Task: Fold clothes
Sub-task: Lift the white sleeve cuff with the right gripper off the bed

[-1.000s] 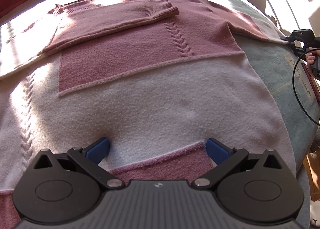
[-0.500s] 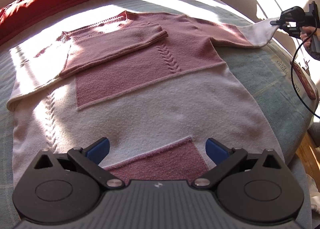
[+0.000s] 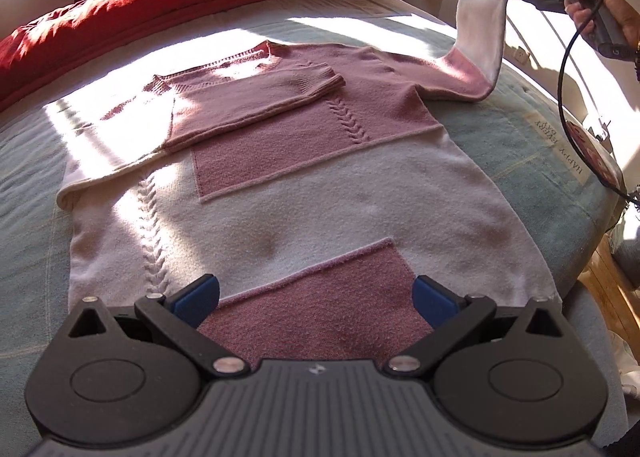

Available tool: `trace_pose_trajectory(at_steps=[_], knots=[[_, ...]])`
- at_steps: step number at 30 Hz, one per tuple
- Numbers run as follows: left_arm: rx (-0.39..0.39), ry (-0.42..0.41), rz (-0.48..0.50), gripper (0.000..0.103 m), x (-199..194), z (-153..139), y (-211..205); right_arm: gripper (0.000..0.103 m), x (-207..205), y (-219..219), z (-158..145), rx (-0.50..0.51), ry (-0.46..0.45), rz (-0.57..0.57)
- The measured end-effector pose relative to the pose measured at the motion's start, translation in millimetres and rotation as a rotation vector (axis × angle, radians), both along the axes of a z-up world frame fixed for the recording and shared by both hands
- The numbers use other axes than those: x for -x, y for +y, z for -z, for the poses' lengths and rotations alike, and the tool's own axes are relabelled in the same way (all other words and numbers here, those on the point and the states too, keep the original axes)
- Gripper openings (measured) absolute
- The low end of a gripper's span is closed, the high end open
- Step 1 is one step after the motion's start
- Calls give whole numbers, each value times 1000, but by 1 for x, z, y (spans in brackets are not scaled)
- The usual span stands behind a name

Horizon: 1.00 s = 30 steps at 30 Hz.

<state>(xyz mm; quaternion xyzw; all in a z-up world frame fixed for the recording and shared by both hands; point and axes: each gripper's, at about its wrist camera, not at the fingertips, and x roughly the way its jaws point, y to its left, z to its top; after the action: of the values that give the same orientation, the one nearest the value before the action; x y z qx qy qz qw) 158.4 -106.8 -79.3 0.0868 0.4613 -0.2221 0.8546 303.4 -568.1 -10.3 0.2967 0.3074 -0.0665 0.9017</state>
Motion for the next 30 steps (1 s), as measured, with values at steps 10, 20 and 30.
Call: trace_pose_trajectory(at_steps=[10, 20, 30], knots=[[27, -20, -25, 102, 13, -5, 34, 8, -21, 78, -28, 34, -6, -100], [56, -23, -66, 102, 20, -4, 65, 8, -45, 150, -46, 70, -9, -195], [85, -23, -113, 102, 20, -3, 91, 8, -67, 219, -50, 76, -6, -302]])
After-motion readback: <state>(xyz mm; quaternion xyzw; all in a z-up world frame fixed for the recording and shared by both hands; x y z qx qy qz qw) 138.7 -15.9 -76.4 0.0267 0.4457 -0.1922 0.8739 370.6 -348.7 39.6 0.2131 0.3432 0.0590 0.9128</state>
